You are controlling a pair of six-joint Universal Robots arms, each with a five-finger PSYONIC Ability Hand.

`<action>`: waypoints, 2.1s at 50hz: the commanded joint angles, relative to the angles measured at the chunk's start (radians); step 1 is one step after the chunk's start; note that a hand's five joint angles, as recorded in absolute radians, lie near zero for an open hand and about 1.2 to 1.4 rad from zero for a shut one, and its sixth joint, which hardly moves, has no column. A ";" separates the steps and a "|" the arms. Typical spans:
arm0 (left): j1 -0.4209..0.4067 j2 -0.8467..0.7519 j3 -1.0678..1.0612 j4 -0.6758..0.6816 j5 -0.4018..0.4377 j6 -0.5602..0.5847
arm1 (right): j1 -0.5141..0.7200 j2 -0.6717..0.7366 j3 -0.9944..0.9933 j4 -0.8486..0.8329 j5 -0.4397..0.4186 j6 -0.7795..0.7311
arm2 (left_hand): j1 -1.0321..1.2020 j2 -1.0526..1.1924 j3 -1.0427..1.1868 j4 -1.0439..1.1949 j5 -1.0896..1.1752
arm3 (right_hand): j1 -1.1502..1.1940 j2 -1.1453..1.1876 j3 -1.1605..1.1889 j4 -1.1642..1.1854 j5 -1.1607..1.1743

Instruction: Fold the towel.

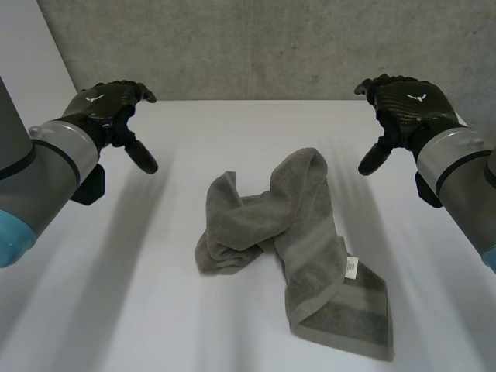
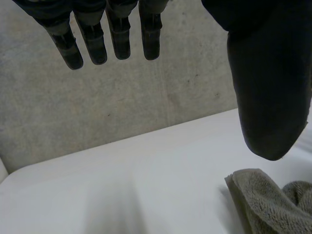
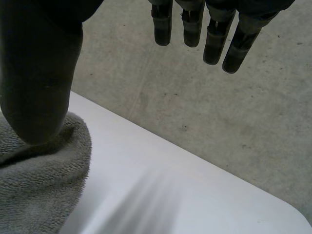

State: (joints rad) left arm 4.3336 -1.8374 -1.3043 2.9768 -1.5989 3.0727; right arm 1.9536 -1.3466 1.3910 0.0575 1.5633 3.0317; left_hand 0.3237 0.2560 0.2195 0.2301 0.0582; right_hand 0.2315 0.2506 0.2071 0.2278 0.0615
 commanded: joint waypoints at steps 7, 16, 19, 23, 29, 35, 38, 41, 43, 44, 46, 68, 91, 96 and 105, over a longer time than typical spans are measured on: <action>-0.006 -0.135 0.000 0.079 0.265 0.001 | -0.097 0.096 0.029 -0.053 -0.129 0.143 | -0.116 -0.048 -0.045 -0.056 -0.025 | -0.057 -0.076 -0.033 -0.053 -0.062; -0.028 -0.353 0.085 0.117 0.404 0.041 | -0.113 0.248 0.029 -0.057 -0.230 0.329 | -0.096 -0.028 -0.045 -0.056 -0.005 | -0.057 -0.076 -0.033 -0.053 -0.062; -0.034 -0.382 0.102 0.117 0.407 0.070 | -0.110 0.311 0.028 -0.071 -0.238 0.378 | -0.095 -0.028 -0.045 -0.056 -0.005 | -0.057 -0.076 -0.033 -0.053 -0.062; -0.040 -0.447 0.132 0.111 0.410 0.162 | -0.097 0.389 0.017 -0.117 -0.252 0.446 | -0.081 -0.013 -0.045 -0.056 0.010 | -0.057 -0.076 -0.033 -0.053 -0.062; -0.045 -0.487 0.146 0.064 0.439 0.245 | -0.081 0.457 0.005 -0.127 -0.304 0.507 | 0.086 0.154 -0.045 -0.056 0.177 | -0.035 -0.055 -0.033 -0.053 -0.040; -0.039 -0.497 0.152 0.001 0.447 0.365 | -0.079 0.449 0.013 -0.123 -0.328 0.507 | 0.280 0.348 -0.045 -0.056 0.371 | 0.408 0.389 -0.033 -0.053 0.404; -0.038 -0.493 0.149 -0.012 0.445 0.388 | -0.085 0.409 0.032 -0.113 -0.339 0.496 | 0.383 0.451 -0.045 -0.056 0.474 | 0.869 0.850 -0.033 -0.053 0.865; -0.026 -0.479 0.135 -0.048 0.430 0.399 | -0.099 0.345 0.074 -0.113 -0.368 0.466 | 0.797 0.865 -0.045 -0.056 0.888 | 1.164 1.145 -0.033 -0.053 1.160; -0.019 -0.442 0.116 -0.096 0.409 0.403 | -0.111 0.313 0.100 -0.110 -0.402 0.429 | 0.888 0.956 -0.045 -0.056 0.979 | 1.165 1.146 -0.033 -0.053 1.160; -0.019 -0.442 0.115 -0.096 0.409 0.403 | -0.131 0.276 0.132 -0.097 -0.445 0.373 | 0.888 0.956 -0.045 -0.056 0.979 | 1.165 1.146 -0.033 -0.053 1.160; -0.012 -0.413 0.094 -0.116 0.398 0.406 | -0.151 0.242 0.160 -0.073 -0.488 0.303 | 0.894 0.962 -0.045 -0.056 0.985 | 1.165 1.146 -0.033 -0.053 1.160; 0.026 -0.364 0.120 0.113 0.310 0.391 | -0.089 0.234 -0.160 0.161 -0.433 -0.358 | 1.073 1.140 -0.045 -0.056 1.163 | 1.165 1.146 -0.033 -0.053 1.160; 0.064 0.050 -0.337 0.768 0.261 0.285 | -0.143 -0.023 0.125 -0.219 -0.549 -0.647 | 1.073 1.140 -0.045 -0.056 1.163 | 1.165 1.146 -0.033 -0.053 1.160; 0.097 0.007 -0.486 0.737 0.295 0.360 | -0.166 -0.023 0.296 -0.220 -0.563 -0.804 | 1.073 1.140 -0.045 -0.056 1.163 | 1.165 1.146 -0.033 -0.053 1.160; 0.104 -0.183 -0.618 0.601 0.280 0.511 | -0.199 0.087 0.457 -0.225 -0.566 -0.832 | 1.018 1.085 -0.045 -0.056 1.109 | 1.165 1.146 -0.033 -0.053 1.160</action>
State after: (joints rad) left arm 4.4335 -1.9484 -1.9004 3.6444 -1.3018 3.5264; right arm 1.7637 -1.3206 1.8118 -0.1634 0.9862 2.1871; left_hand 1.3009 1.2729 0.2195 0.2301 1.1489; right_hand 1.3241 1.3062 0.2071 0.2277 1.1572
